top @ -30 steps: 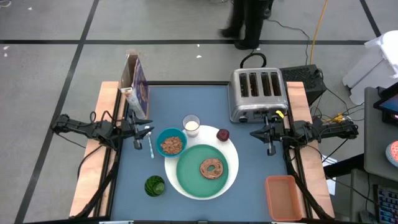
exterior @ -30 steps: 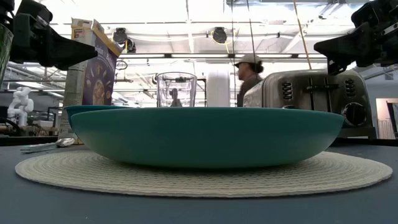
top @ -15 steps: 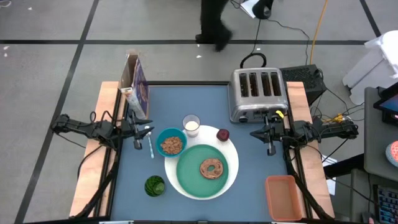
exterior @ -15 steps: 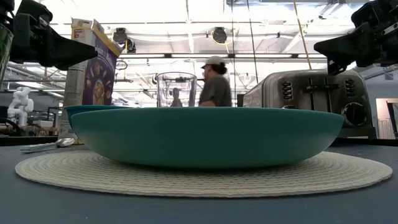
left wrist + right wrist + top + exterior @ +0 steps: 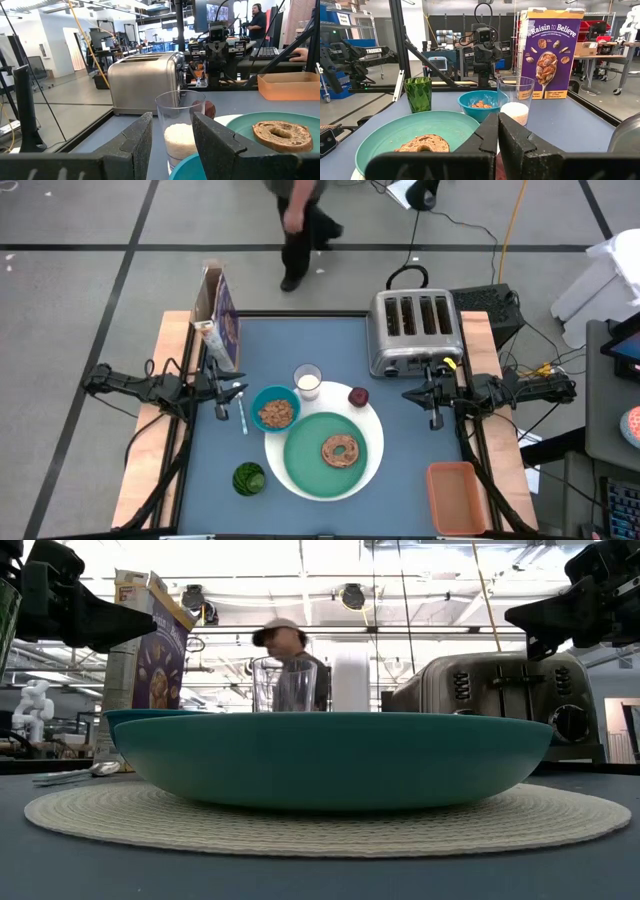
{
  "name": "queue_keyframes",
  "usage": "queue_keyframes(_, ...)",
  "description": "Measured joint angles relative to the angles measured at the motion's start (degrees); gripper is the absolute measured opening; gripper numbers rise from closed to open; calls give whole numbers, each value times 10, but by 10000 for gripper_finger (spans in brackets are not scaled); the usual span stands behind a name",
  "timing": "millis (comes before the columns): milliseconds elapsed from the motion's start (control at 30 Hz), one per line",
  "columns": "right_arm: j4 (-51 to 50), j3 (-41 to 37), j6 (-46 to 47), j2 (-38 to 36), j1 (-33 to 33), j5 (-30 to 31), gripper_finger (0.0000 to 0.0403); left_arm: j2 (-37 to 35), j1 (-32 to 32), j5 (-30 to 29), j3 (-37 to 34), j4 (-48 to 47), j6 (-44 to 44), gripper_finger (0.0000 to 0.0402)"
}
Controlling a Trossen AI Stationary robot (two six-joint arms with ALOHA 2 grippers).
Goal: Arrange a breakfast setting
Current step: Return to Home Position
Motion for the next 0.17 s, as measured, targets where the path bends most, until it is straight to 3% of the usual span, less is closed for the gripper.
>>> queue_keyframes(167, 0, 0, 0, 0, 0, 0, 9, 0, 0, 0, 0, 0, 0, 147)
